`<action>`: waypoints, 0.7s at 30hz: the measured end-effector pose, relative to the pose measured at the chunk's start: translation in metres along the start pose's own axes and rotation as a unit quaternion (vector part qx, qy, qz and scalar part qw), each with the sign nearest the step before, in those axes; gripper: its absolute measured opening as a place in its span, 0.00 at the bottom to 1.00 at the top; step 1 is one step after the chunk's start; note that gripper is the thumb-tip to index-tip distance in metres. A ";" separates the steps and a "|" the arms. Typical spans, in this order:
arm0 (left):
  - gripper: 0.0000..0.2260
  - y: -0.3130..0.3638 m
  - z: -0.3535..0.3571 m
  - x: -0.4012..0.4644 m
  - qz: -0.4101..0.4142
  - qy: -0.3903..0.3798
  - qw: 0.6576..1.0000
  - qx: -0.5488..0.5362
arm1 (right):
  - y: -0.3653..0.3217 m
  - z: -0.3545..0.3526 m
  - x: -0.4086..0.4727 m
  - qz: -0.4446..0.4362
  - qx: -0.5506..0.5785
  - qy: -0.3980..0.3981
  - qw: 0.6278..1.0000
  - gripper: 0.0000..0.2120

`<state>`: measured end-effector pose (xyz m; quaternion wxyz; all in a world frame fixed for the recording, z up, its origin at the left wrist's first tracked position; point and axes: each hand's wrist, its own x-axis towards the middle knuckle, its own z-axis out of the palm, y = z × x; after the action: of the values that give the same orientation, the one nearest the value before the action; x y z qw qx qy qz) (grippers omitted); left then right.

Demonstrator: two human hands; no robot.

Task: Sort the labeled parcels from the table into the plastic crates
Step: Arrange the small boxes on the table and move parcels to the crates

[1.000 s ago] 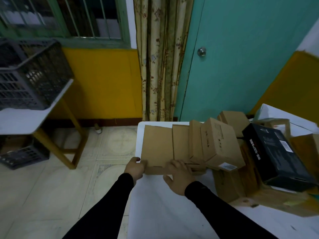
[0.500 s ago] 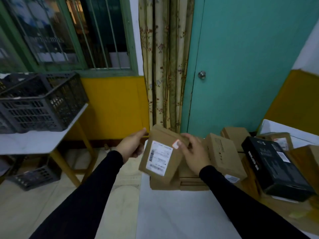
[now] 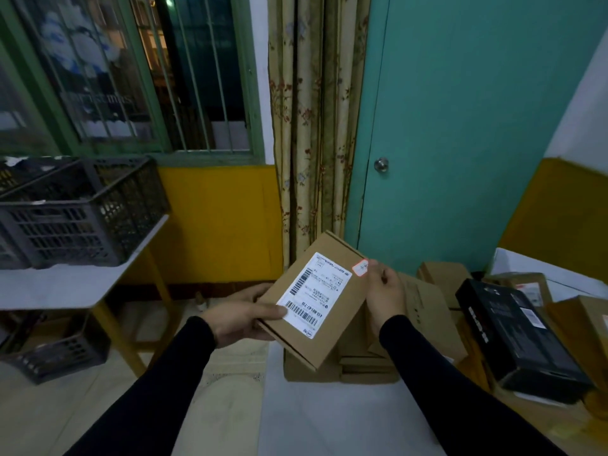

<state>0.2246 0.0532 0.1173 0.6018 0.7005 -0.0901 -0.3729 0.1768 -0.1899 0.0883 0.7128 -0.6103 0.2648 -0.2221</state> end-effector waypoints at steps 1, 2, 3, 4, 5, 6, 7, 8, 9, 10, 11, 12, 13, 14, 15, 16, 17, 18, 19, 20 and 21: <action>0.32 0.004 -0.005 -0.003 0.011 0.007 1.000 0.004 | -0.001 -0.002 -0.002 -0.004 0.000 -0.003 1.000 0.13; 0.32 0.010 -0.008 -0.005 0.024 0.030 0.999 0.010 | -0.001 -0.004 -0.003 -0.011 -0.015 -0.010 1.000 0.12; 0.31 0.018 -0.010 -0.007 0.038 0.064 0.997 0.014 | -0.002 -0.006 -0.004 -0.018 -0.035 -0.015 0.999 0.11; 0.28 0.027 -0.012 -0.009 0.052 0.097 0.994 0.013 | -0.002 -0.007 -0.004 -0.025 -0.063 -0.018 0.998 0.11; 0.25 0.035 -0.012 -0.011 0.068 0.121 0.990 0.012 | -0.001 -0.008 -0.004 -0.031 -0.089 -0.019 0.995 0.13; 0.22 0.043 -0.013 -0.012 0.083 0.139 0.987 0.017 | 0.000 -0.009 -0.003 -0.040 -0.113 -0.020 0.993 0.15; 0.20 0.049 -0.013 -0.012 0.096 0.156 0.983 0.034 | -0.002 -0.009 -0.003 -0.051 -0.133 -0.020 0.990 0.16; 0.19 0.055 -0.013 -0.012 0.111 0.169 0.978 0.055 | -0.004 -0.008 -0.003 -0.067 -0.153 -0.020 0.986 0.18; 0.19 0.059 -0.013 -0.011 0.124 0.181 0.973 0.072 | -0.007 -0.008 -0.004 -0.086 -0.177 -0.018 0.980 0.19; 0.19 0.064 -0.012 -0.011 0.136 0.189 0.969 0.086 | -0.010 -0.009 -0.006 -0.111 -0.206 -0.015 0.972 0.20; 0.19 0.069 -0.012 -0.012 0.144 0.194 0.965 0.101 | -0.014 -0.009 -0.008 -0.140 -0.232 -0.016 0.962 0.21; 0.18 0.073 -0.011 -0.013 0.145 0.193 0.963 0.120 | -0.018 -0.009 -0.010 -0.168 -0.251 -0.022 0.953 0.22; 0.17 0.078 -0.009 -0.015 0.143 0.182 0.962 0.146 | -0.022 -0.009 -0.012 -0.193 -0.262 -0.037 0.945 0.23; 0.16 0.083 -0.008 -0.017 0.137 0.166 0.959 0.184 | -0.026 -0.009 -0.013 -0.213 -0.274 -0.060 0.936 0.24; 0.17 0.087 -0.006 -0.018 0.134 0.149 0.952 0.233 | -0.029 -0.007 -0.015 -0.225 -0.287 -0.090 0.927 0.26; 0.18 0.092 -0.003 -0.021 0.134 0.135 0.939 0.286 | -0.032 -0.005 -0.017 -0.225 -0.293 -0.131 0.920 0.28; 0.20 0.097 0.001 -0.022 0.138 0.127 0.925 0.330 | -0.035 -0.002 -0.020 -0.211 -0.287 -0.185 0.916 0.28; 0.21 0.102 0.007 -0.024 0.144 0.121 0.913 0.361 | -0.037 0.001 -0.025 -0.186 -0.272 -0.248 0.911 0.27; 0.21 0.106 0.012 -0.025 0.151 0.115 0.906 0.379 | -0.037 0.005 -0.030 -0.160 -0.255 -0.306 0.903 0.24; 0.21 0.109 0.017 -0.024 0.156 0.109 0.899 0.394 | -0.035 0.007 -0.035 -0.144 -0.242 -0.342 0.897 0.20; 0.21 0.112 0.020 -0.023 0.161 0.104 0.892 0.410 | -0.033 0.009 -0.037 -0.139 -0.229 -0.354 0.896 0.17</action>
<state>0.2320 0.0214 0.2288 0.3186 0.8957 -0.2834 -0.1257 0.1542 -0.1648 0.1255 0.5618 -0.8256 -0.0486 -0.0215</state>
